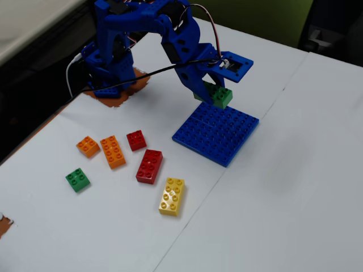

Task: Pick up the 2x4 green block and go up the 8x8 blue block.

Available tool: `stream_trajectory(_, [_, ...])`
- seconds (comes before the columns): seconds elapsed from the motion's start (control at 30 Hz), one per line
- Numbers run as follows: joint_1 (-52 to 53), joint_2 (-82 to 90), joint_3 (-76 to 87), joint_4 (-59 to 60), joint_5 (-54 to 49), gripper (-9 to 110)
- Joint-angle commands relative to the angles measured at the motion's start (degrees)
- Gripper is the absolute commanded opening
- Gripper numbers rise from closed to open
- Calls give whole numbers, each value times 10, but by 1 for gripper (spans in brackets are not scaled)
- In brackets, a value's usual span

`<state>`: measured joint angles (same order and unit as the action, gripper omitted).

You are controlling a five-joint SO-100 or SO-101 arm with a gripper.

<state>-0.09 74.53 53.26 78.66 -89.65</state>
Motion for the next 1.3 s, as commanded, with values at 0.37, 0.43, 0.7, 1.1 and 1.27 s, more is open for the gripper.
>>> stream_trajectory(0.37, [-8, 24, -18, 6, -7, 4])
stream_trajectory(0.43, [-8, 24, -18, 9, -9, 4])
stream_trajectory(0.7, [-7, 25, -18, 11, -10, 4])
stream_trajectory(1.1, [-7, 26, -18, 11, -11, 4])
stream_trajectory(1.27, [-7, 27, -18, 13, -11, 4])
